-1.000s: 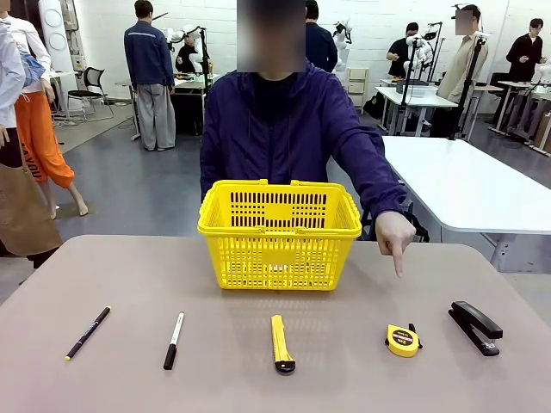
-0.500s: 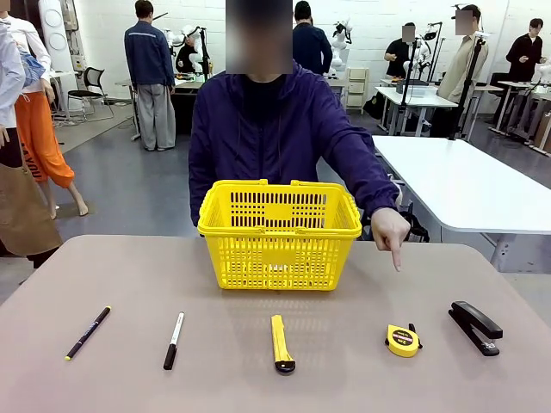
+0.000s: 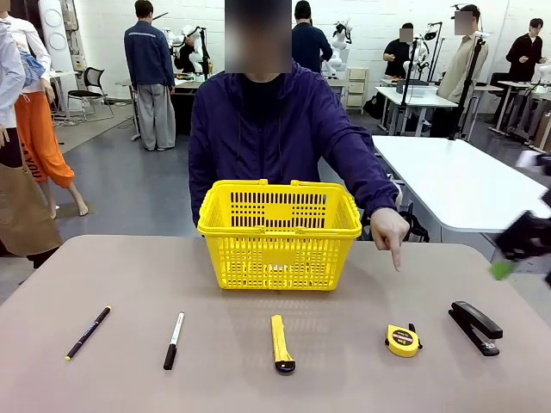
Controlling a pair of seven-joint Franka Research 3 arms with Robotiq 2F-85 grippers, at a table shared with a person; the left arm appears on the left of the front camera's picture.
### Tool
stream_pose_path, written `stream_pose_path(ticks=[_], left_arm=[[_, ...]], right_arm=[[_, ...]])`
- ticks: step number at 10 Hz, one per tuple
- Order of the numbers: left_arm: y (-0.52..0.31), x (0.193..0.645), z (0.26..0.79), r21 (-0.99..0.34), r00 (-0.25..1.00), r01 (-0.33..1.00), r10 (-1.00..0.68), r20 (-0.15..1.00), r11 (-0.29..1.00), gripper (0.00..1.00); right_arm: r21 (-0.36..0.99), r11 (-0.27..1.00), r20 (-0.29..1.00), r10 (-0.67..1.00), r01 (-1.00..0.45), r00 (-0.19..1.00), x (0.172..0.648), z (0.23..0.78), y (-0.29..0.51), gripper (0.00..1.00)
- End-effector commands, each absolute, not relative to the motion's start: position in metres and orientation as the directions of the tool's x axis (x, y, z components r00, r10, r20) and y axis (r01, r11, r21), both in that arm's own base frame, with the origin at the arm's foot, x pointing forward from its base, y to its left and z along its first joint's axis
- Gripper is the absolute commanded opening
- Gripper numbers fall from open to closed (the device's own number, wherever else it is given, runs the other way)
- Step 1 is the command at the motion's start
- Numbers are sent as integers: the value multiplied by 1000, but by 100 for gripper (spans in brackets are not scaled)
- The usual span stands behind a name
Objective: Place the items the person wants into the basket.
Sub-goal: Pick up the item the person points to and place it in the Market Basket.
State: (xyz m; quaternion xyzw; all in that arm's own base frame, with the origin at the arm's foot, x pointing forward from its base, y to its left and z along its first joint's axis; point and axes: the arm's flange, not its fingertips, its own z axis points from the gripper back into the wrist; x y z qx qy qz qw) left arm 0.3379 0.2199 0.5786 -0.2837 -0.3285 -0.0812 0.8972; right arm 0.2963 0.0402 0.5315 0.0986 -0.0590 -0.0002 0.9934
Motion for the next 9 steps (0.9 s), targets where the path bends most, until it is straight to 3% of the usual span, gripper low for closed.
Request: stream_pose_path(ticks=[1,4,7,9], left_arm=[[223,337,578,-457,756,355,37,653,816,100],[223,337,578,-457,756,355,37,653,816,100],[223,337,578,-457,756,355,37,653,816,100],[223,337,578,-457,756,355,37,653,816,100]], right_arm=[[229,967,30,-120,110,992,344,513,65,100],[187,948,92,-277,256,957,378,461,99,100],[122,961,105,-261,248,960,380,441,110,100],[173,955,86,-257,239,963,384,452,102,100]])
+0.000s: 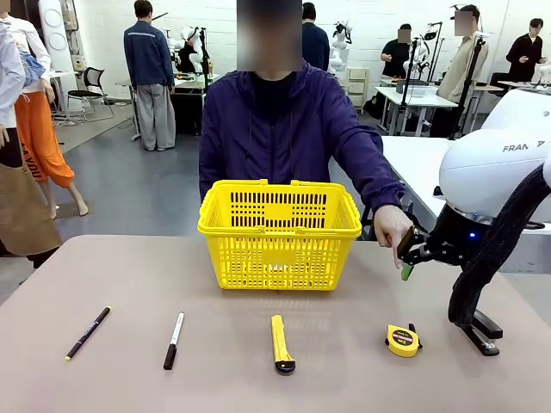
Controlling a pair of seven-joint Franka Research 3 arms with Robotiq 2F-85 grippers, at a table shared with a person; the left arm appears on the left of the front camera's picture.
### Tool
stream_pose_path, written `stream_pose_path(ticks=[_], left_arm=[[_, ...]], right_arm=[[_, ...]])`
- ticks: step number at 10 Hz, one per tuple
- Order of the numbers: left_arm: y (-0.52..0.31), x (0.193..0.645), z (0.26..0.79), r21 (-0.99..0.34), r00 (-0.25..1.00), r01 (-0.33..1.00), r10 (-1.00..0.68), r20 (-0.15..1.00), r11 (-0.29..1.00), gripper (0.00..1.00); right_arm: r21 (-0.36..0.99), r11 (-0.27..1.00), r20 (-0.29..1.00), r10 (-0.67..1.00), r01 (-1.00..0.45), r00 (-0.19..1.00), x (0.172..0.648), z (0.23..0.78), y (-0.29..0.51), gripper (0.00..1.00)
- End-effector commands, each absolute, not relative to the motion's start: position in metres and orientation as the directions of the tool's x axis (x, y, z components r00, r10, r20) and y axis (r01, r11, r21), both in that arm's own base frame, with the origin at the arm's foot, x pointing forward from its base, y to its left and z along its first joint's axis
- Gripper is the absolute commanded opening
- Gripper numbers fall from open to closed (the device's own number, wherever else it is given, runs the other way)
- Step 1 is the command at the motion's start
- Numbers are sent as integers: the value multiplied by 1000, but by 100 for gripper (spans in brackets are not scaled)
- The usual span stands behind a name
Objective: Place the items the person wants into the basket.
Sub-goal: Pick up the item the person points to and place it in the Market Basket.
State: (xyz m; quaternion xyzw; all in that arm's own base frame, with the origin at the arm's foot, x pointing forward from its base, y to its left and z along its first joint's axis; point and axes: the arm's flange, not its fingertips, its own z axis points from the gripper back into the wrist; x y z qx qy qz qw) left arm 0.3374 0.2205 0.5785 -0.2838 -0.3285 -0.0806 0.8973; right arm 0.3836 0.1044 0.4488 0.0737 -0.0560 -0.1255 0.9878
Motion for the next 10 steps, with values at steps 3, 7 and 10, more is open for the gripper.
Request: stream_pose_path(ticks=[3,7,10], left_arm=[[223,337,578,-457,756,355,37,653,816,100],[223,337,578,-457,756,355,37,653,816,100],[223,337,578,-457,756,355,37,653,816,100]], right_arm=[[173,955,86,-257,239,963,384,452,102,100],[173,955,86,-257,239,963,384,452,102,100],[87,923,126,-384,376,914,403,424,125,100]])
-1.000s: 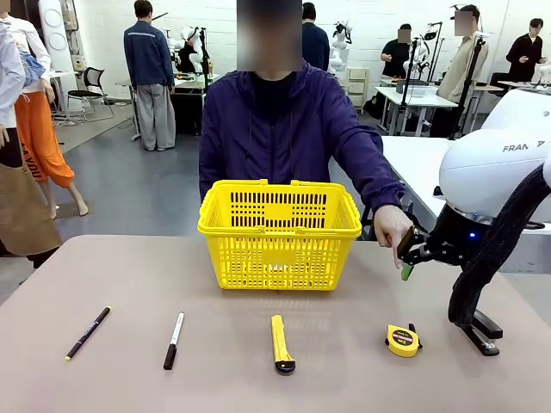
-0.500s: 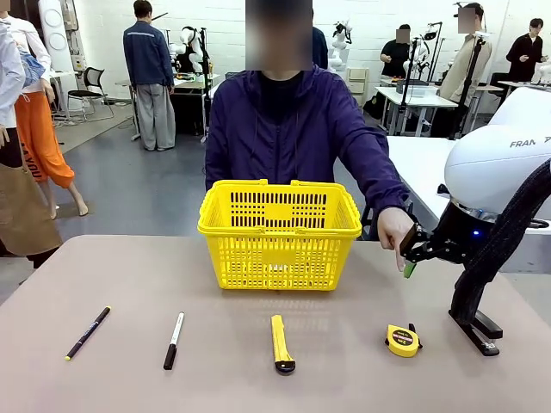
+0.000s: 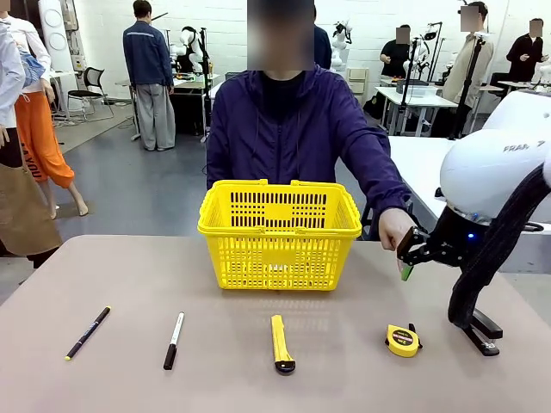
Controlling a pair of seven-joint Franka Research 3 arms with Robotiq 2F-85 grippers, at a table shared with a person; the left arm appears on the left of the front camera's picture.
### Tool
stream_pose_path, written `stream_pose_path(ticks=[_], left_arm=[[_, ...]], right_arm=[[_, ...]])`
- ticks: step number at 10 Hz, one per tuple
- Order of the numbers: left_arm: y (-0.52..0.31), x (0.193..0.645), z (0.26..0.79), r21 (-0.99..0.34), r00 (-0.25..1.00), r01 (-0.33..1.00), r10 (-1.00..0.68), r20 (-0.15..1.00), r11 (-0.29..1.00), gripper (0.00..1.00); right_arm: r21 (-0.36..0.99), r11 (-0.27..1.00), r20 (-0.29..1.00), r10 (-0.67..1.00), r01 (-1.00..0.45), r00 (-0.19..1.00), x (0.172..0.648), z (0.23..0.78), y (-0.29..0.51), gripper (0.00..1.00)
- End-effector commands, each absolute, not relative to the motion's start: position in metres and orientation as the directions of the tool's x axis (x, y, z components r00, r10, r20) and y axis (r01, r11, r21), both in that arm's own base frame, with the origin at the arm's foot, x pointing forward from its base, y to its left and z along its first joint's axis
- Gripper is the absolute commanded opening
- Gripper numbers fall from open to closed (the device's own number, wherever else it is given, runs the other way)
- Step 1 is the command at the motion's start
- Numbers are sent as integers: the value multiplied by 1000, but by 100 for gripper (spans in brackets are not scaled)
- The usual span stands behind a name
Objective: Place the items the person wants into the basket.
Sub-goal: Pick up the item the person points to and place it in the Market Basket.
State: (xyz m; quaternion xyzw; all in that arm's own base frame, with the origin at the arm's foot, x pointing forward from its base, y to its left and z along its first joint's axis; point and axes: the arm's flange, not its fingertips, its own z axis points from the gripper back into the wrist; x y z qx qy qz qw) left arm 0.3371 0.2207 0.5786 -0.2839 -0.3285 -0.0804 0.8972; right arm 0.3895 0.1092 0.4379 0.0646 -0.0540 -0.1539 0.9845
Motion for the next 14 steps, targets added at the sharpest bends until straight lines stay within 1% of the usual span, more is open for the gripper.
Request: stream_pose_path(ticks=[1,2,5,14], left_arm=[[223,337,578,-457,756,355,37,653,816,100],[223,337,578,-457,756,355,37,653,816,100],[223,337,578,-457,756,355,37,653,816,100],[223,337,578,-457,756,355,37,653,816,100]], right_arm=[[56,924,73,-381,377,922,408,411,139,100],[16,917,42,-398,398,916,413,399,152,100],[-40,909,18,-414,414,910,422,377,160,100],[-88,958,-75,-279,272,957,422,326,161,100]])
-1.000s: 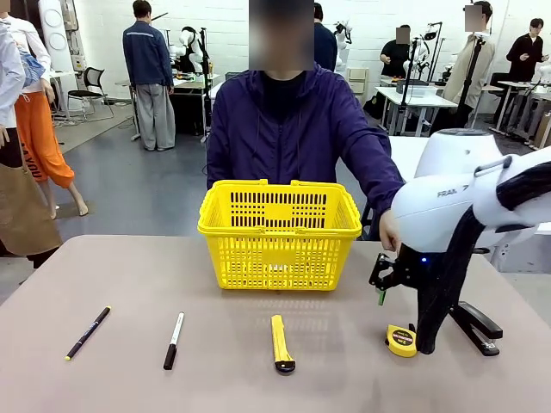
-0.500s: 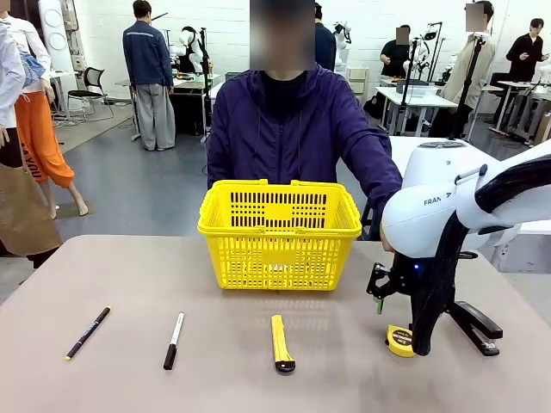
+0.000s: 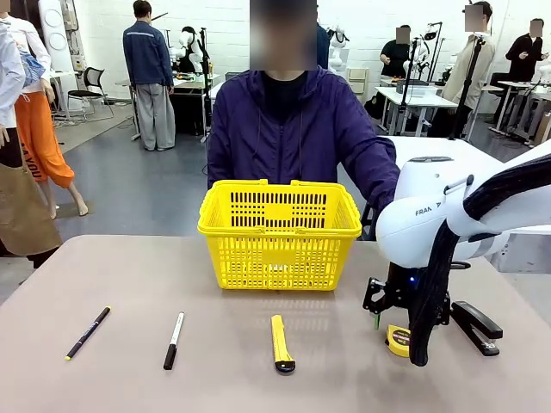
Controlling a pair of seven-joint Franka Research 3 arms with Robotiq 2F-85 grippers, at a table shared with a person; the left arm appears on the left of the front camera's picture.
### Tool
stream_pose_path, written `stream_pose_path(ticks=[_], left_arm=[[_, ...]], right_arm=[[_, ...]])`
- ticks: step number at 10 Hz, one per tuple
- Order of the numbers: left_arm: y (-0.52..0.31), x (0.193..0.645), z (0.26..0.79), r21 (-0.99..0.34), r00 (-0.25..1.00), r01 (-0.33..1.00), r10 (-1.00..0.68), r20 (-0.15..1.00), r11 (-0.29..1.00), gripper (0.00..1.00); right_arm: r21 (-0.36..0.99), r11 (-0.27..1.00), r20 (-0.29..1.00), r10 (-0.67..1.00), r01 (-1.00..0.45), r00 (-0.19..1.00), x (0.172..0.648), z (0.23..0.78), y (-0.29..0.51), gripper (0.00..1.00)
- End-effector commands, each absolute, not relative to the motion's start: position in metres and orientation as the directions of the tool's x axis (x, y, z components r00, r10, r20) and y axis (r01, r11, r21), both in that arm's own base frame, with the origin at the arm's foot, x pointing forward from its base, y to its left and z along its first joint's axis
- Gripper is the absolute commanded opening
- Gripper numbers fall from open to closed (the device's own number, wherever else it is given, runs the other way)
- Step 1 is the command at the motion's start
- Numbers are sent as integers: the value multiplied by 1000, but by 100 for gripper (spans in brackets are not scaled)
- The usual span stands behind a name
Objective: Place the items the person wants into the basket.
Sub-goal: Pick up the item the person points to and place it in the Market Basket.
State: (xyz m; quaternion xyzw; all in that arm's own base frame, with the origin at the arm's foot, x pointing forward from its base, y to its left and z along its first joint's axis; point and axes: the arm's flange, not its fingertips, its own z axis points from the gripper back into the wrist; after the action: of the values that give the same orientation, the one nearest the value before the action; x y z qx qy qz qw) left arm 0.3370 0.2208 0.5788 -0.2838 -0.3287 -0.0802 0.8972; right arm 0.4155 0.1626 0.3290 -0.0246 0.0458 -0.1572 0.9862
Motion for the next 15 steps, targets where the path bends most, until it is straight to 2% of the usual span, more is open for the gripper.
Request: stream_pose_path(ticks=[1,15], left_arm=[[223,337,578,-457,756,355,37,653,816,100],[223,337,578,-457,756,355,37,653,816,100]], right_arm=[[-94,960,-90,-271,262,958,421,319,160,100],[12,988,-94,-149,151,984,417,309,146,100]])
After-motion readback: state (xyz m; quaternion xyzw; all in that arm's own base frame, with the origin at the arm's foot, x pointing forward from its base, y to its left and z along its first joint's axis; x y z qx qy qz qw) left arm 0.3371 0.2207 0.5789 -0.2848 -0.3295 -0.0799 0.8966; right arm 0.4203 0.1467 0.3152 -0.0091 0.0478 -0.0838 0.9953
